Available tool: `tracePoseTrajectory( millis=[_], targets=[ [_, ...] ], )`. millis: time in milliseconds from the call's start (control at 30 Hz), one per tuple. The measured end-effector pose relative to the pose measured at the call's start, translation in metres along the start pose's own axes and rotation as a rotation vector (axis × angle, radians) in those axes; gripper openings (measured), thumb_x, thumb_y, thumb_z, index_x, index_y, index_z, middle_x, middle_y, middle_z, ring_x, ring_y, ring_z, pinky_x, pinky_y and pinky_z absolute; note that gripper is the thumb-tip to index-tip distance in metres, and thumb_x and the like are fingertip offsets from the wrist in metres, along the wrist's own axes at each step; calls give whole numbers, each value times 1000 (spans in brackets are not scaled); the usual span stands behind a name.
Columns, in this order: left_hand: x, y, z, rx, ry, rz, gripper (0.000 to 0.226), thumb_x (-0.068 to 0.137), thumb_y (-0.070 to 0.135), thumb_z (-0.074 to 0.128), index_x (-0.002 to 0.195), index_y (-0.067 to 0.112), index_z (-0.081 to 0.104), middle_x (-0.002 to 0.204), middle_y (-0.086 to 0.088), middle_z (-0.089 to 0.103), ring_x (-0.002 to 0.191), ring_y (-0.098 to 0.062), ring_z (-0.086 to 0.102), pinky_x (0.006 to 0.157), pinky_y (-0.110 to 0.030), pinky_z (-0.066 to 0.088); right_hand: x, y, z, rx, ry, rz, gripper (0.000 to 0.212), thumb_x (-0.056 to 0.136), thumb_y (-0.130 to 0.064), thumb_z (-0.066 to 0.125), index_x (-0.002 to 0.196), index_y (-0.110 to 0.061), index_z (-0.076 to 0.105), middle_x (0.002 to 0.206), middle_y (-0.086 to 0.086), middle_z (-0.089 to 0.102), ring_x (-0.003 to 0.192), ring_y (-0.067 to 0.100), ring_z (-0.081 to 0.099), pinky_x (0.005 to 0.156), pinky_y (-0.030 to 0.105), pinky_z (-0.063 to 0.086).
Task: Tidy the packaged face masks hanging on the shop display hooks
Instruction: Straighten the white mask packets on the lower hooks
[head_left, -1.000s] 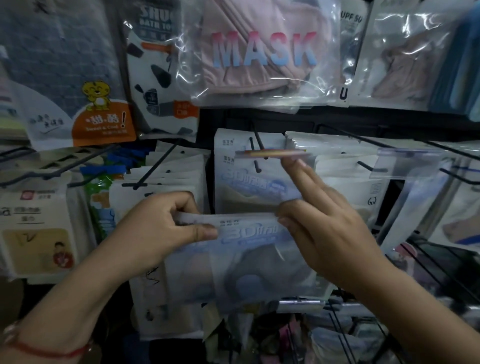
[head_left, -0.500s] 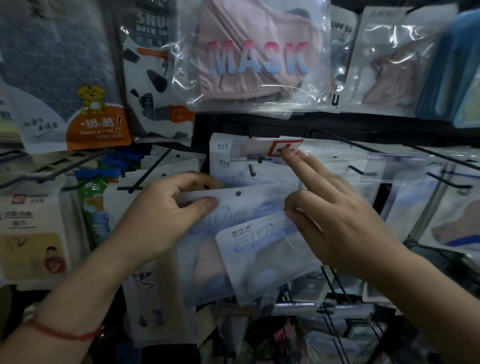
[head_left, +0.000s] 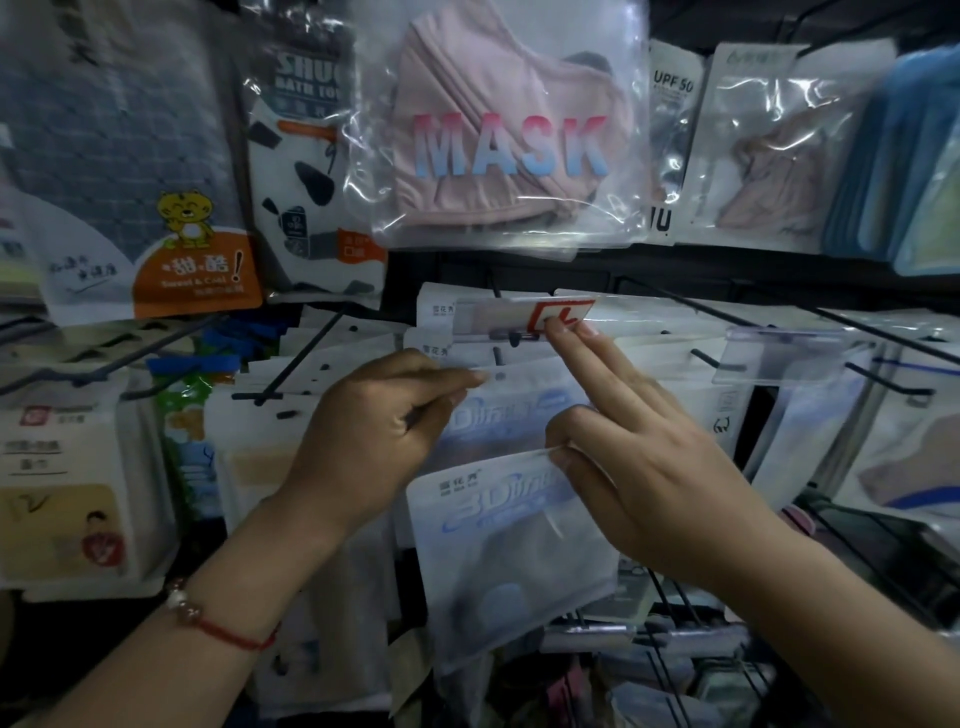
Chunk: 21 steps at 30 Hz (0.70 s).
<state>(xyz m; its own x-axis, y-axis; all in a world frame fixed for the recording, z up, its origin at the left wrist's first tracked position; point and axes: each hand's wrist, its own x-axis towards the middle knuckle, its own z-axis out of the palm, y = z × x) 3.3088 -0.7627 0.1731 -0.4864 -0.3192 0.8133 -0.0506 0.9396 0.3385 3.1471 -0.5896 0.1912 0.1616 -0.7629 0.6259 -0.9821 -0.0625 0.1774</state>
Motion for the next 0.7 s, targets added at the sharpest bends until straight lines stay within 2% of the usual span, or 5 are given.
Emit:
tracePoseTrajectory(
  millis=[200, 333, 467, 567, 700],
  targets=[
    [6, -1, 8, 39, 32, 2, 29, 93, 5, 66, 116, 20, 74, 89, 12, 63, 85, 0, 60, 80, -10, 44, 0, 0, 1, 11, 4, 9, 17, 98, -21, 46, 90, -12, 59, 160, 15, 22, 151, 27, 11, 119, 38, 24],
    [6, -8, 9, 241, -31, 25, 31, 95, 23, 55, 120, 23, 72, 92, 5, 65, 87, -13, 60, 77, -27, 51, 0, -1, 1, 8, 7, 19, 17, 98, -22, 48, 89, -13, 59, 160, 14, 22, 151, 27, 11, 120, 35, 20],
    [9, -10, 10, 427, -59, 63, 35, 93, 28, 50, 121, 26, 71, 94, 4, 65, 87, -19, 56, 70, -28, 45, 0, -2, 3, 3, 9, 33, 18, 98, -22, 48, 89, -13, 61, 161, 13, 21, 151, 26, 10, 121, 31, 16],
    [9, -12, 10, 421, -78, 86, 32, 92, 24, 56, 121, 24, 71, 101, 1, 64, 92, -21, 55, 76, -30, 41, 0, -2, 3, 0, 11, 33, 17, 97, -22, 49, 89, -13, 61, 161, 12, 20, 151, 26, 10, 121, 30, 14],
    [6, -8, 3, 402, -74, 83, 32, 93, 19, 62, 125, 23, 69, 121, -5, 58, 111, -26, 53, 94, -35, 41, 1, -2, 4, 12, 12, 30, 16, 97, -22, 50, 89, -13, 61, 161, 13, 21, 151, 27, 10, 121, 33, 16]
  ],
)
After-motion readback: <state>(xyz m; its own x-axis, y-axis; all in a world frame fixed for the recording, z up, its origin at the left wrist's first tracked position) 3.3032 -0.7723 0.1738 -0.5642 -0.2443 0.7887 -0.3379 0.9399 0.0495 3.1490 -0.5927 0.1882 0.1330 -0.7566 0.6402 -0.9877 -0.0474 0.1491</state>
